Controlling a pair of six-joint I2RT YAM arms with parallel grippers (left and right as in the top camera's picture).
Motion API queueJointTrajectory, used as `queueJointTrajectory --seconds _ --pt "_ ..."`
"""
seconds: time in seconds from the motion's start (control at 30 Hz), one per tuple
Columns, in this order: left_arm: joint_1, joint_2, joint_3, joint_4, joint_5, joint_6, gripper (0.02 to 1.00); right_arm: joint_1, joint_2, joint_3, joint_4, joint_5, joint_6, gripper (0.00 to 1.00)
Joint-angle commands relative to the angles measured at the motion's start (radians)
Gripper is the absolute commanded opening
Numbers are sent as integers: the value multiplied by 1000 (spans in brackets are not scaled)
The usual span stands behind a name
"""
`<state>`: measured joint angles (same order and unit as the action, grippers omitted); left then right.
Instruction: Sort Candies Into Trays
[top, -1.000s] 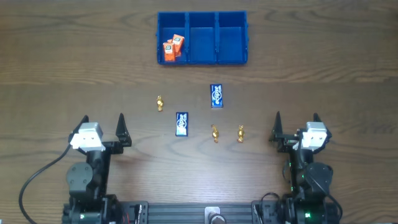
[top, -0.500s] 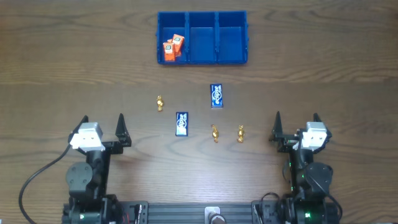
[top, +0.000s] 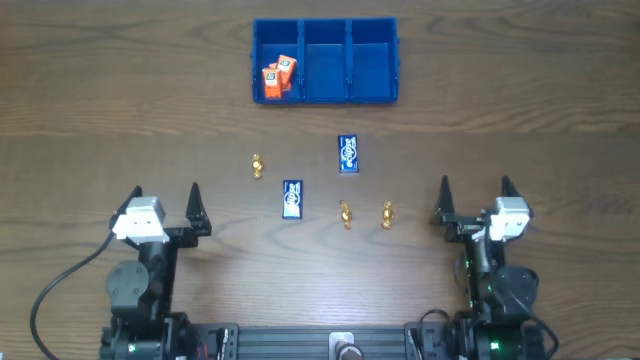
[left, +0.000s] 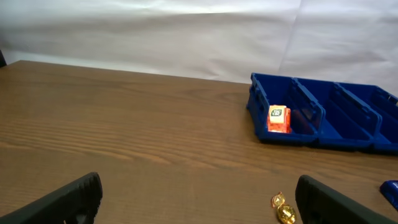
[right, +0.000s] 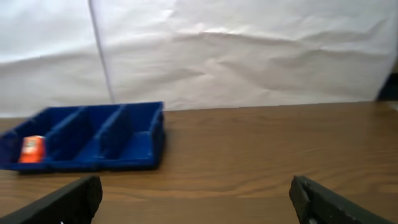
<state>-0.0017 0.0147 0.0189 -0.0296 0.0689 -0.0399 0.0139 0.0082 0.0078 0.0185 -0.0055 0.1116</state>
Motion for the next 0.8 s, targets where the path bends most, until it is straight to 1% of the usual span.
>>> queueJointTrajectory --seconds 0.03,0.13,0.27,0.37,0.43,0.5,0.57,0.63,0.67,0.8 --pt "3 -10 -14 -43 2 18 998 -5 76 60 6 -157 98 998" --pt "3 -10 -14 -43 2 18 998 9 275 237 -61 -235 106 998" --pt "3 -10 -14 -43 2 18 998 67 544 473 -170 -276 97 998" --pt "3 -10 -14 -43 2 18 998 157 779 670 -255 -277 98 998" --pt "3 -10 -14 -43 2 18 996 242 936 795 -306 -271 98 998" --pt "3 -10 -14 -43 2 18 998 326 1065 893 -349 -239 104 998" --pt "3 -10 -14 -43 2 18 998 429 1227 1015 -426 -164 153 998" --pt "3 -10 -14 -43 2 18 998 507 1367 1117 -503 -97 199 998" --pt "3 -10 -14 -43 2 18 998 551 1454 1184 -562 -60 241 998" --pt "3 -10 -14 -43 2 18 998 674 1691 1355 -729 -8 383 998"
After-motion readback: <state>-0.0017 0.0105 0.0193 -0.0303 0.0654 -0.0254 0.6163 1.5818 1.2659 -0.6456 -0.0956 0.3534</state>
